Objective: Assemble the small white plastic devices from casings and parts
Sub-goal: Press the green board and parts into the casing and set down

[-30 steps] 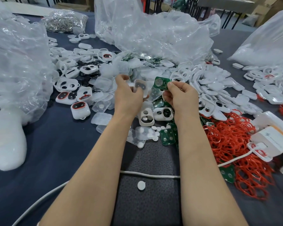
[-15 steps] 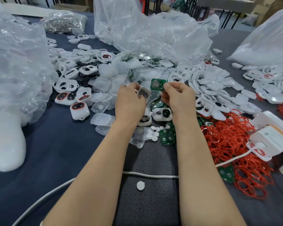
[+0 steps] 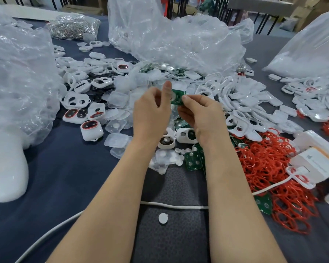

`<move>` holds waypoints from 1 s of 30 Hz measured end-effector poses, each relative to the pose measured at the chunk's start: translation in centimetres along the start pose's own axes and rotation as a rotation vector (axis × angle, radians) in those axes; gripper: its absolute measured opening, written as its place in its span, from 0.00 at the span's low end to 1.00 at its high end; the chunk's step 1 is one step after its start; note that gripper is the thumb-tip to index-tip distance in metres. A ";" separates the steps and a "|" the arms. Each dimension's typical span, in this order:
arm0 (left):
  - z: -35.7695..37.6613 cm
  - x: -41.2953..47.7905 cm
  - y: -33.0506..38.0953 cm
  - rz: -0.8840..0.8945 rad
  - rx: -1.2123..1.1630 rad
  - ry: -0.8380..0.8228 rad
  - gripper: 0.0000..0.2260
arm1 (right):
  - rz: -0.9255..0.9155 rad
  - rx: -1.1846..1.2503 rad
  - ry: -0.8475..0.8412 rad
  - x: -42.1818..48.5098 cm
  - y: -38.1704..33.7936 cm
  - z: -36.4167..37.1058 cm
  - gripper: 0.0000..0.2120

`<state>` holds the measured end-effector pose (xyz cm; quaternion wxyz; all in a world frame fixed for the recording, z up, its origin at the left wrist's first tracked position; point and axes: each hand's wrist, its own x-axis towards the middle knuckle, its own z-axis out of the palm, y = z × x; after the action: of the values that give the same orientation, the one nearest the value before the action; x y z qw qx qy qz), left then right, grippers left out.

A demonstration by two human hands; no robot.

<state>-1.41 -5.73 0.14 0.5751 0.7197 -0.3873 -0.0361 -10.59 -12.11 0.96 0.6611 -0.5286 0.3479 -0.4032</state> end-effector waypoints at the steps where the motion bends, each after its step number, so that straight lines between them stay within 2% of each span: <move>1: 0.0 0.1 0.0 -0.008 -0.052 -0.041 0.21 | 0.017 0.018 -0.058 -0.2 -0.1 0.2 0.04; 6: -0.1 0.4 -0.1 -0.073 -0.398 -0.160 0.21 | 0.105 0.194 -0.261 -0.7 -0.8 0.0 0.07; 14: -0.2 0.4 -0.2 -0.184 -0.587 -0.177 0.23 | 0.102 0.357 -0.251 -0.7 -0.1 1.3 0.07; 19: -0.7 0.5 -0.2 -0.256 -0.748 -0.325 0.22 | 0.189 0.464 -0.320 -0.6 -0.5 0.1 0.10; 20: -0.8 0.5 -0.2 -0.255 -0.739 -0.325 0.21 | 0.173 0.408 -0.259 -0.4 -0.5 -0.3 0.10; 21: -0.8 0.6 -0.2 -0.256 -0.708 -0.295 0.21 | 0.116 0.237 -0.147 -0.2 -0.4 -0.7 0.08; 23: -0.9 0.6 -0.4 -0.248 -0.623 -0.195 0.20 | -0.070 -0.333 0.134 0.1 0.1 -1.1 0.06; 25: -0.7 0.6 -0.5 -0.242 -0.582 -0.116 0.19 | -0.235 -0.682 0.293 0.0 0.5 -0.8 0.09; 27: -0.5 0.6 -0.5 -0.234 -0.539 -0.090 0.17 | -0.339 -0.731 0.301 -0.2 0.7 -0.1 0.14; 30: -0.3 0.6 -0.5 -0.233 -0.486 -0.128 0.17 | -0.366 -0.604 0.115 -0.2 0.5 0.7 0.15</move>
<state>-0.60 -5.78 0.10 0.6970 0.5968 -0.3174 -0.2394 -10.03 -11.56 0.61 0.3712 -0.7302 0.3875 -0.4229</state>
